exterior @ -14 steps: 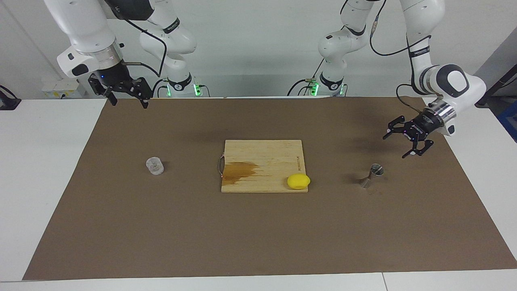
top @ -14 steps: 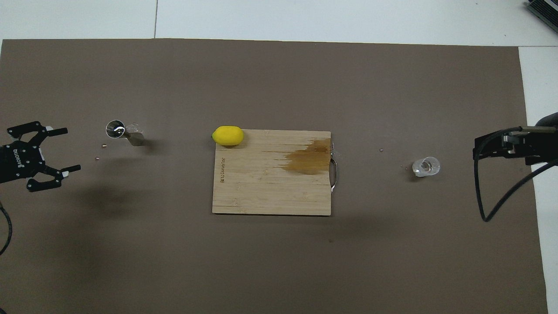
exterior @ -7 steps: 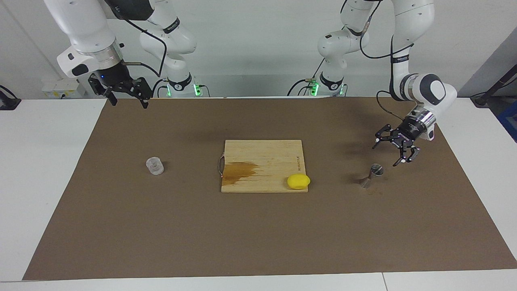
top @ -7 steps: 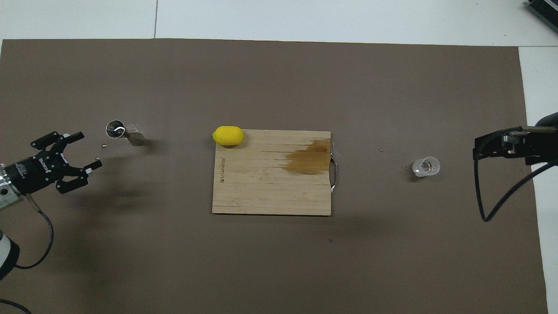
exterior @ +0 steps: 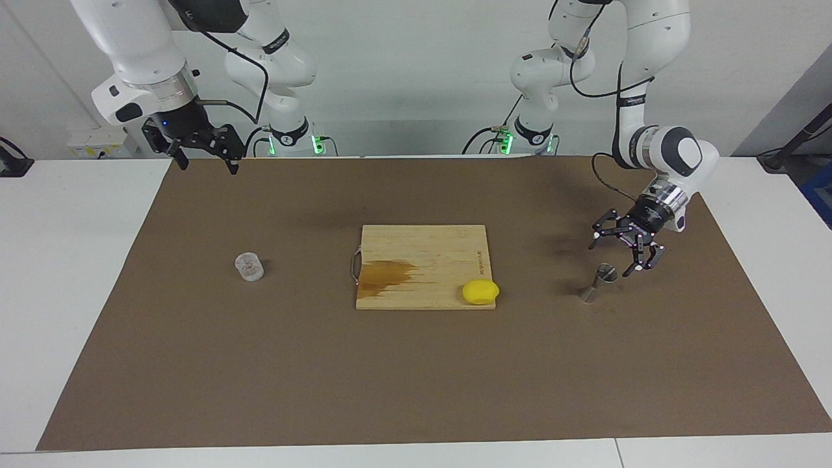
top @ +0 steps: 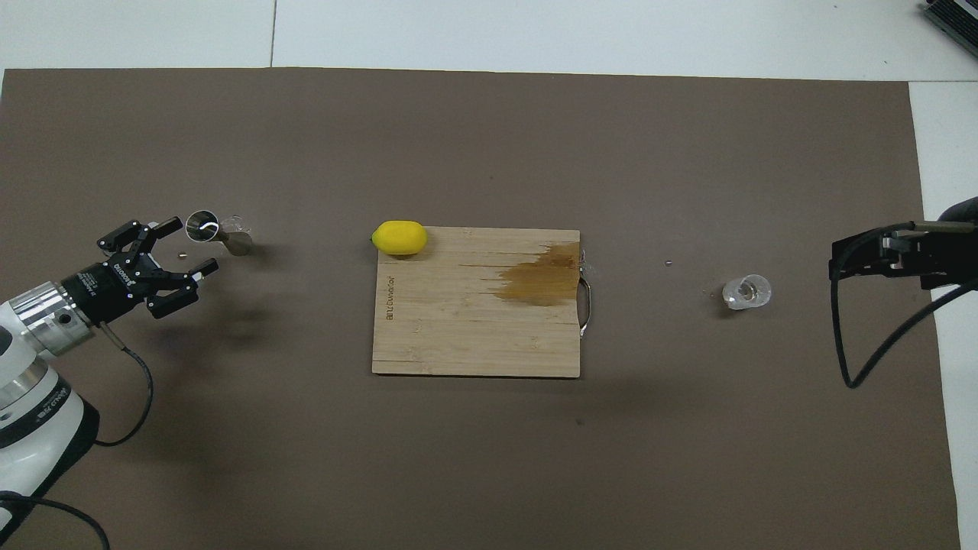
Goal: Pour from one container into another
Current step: 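Open the left gripper and reach toward the silver metal cup, then close the left gripper around the silver metal cup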
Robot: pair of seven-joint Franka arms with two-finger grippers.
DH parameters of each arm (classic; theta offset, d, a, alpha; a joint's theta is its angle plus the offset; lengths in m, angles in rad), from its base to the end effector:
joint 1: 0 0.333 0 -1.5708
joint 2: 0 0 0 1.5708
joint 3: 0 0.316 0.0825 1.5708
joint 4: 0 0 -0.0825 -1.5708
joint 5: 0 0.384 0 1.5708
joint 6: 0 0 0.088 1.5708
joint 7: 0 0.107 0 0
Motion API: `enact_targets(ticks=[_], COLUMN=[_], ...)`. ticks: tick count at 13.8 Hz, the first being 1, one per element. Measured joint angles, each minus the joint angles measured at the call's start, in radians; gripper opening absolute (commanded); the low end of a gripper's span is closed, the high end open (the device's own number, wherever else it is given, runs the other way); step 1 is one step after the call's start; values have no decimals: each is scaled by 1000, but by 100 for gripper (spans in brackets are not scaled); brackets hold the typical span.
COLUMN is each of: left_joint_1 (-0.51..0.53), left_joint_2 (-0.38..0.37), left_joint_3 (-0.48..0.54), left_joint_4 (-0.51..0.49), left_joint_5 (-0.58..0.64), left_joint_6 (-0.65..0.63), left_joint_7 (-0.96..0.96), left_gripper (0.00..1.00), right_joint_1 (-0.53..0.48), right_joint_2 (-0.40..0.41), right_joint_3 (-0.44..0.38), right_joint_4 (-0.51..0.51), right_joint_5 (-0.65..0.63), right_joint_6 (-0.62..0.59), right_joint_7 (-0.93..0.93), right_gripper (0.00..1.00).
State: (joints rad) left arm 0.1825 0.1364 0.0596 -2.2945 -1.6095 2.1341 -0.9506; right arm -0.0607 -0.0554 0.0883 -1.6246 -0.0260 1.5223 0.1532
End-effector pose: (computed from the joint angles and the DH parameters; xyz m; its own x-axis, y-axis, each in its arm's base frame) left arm 0.5199 0.0836 0.2988 -0.3642 0.2048 -0.9085 0.7413 0.6542 -0.1497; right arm 0.5315 0.0131 0.6251 0.9910 -0.1268 -0.0418 -0.1253 -0.9914 0.0377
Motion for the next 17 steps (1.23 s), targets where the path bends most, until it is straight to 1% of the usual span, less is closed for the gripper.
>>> enact_targets(ticks=[3,8,13,17], left_joint_1=[-5,-24,-27,-27], left_joint_2=[14,20,26,26], left_joint_3=[0,0,0,4], left_joint_4=[15,23,23,23], left_joint_5=[-23,-60,-61,-61], left_joint_6=[2,9,13,14], left_joint_7=[7,29,41,42], left_gripper=[100,97,90,87], right_joint_1=[0,0,0,0], right_joint_2=[0,0,0,0], right_joint_3=[0,0,0,0], right_joint_4=[0,0,0,0], right_joint_5=[0,0,0,0], right_joint_6=[0,0,0,0], right_joint_7=[0,0,0,0], right_gripper=[100,100,100,100])
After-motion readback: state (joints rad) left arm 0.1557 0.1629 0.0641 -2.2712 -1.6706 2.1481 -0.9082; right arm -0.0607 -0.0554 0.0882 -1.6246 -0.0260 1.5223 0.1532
